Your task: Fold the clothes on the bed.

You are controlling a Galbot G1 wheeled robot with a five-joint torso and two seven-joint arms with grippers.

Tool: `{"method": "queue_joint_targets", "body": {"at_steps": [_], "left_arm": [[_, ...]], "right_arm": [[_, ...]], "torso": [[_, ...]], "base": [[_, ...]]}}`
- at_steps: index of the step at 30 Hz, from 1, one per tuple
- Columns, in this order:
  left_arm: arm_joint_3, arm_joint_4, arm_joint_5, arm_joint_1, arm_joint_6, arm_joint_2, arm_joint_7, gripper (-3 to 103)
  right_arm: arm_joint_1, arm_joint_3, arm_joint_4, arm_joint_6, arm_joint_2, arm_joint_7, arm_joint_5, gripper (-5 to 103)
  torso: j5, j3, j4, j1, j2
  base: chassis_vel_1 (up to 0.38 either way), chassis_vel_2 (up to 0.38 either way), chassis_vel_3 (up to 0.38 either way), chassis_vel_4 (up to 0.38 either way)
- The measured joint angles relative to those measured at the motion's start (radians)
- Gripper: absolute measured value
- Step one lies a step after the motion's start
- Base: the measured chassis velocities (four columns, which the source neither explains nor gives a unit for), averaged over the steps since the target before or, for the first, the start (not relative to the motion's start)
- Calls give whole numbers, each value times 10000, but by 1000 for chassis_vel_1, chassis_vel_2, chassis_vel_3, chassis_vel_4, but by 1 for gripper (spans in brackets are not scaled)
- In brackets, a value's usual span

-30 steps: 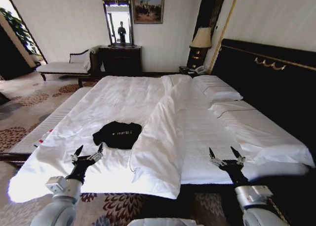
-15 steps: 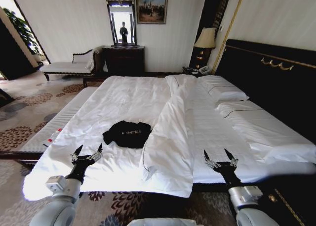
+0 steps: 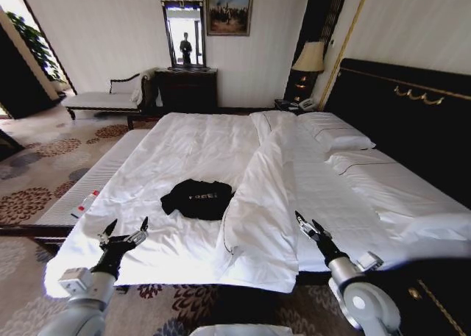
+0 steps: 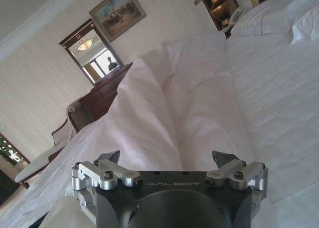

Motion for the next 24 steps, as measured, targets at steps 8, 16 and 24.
{"method": "queue_joint_targets", "body": {"at_steps": [8, 16, 24], "left_arm": [[-61, -135, 134, 201, -38, -210, 28, 100], [-36, -187, 130, 227, -91, -351, 104, 100], [-25, -209, -138, 114, -60, -362, 57, 100]], "right_arm": [[629, -841, -774, -429, 0, -11, -123, 100], [1208, -1084, -1708, -682, -9, 303, -202, 100], [1108, -1177, -1523, -759, 59, 311, -76, 84]], "torso": [[-5, -1, -1, -1, 1], [-3, -1, 0, -1, 1], [-4, -2, -1, -1, 0]], "base": [[0, 0, 0, 0], [0, 0, 0, 0], [0, 0, 0, 0]]}}
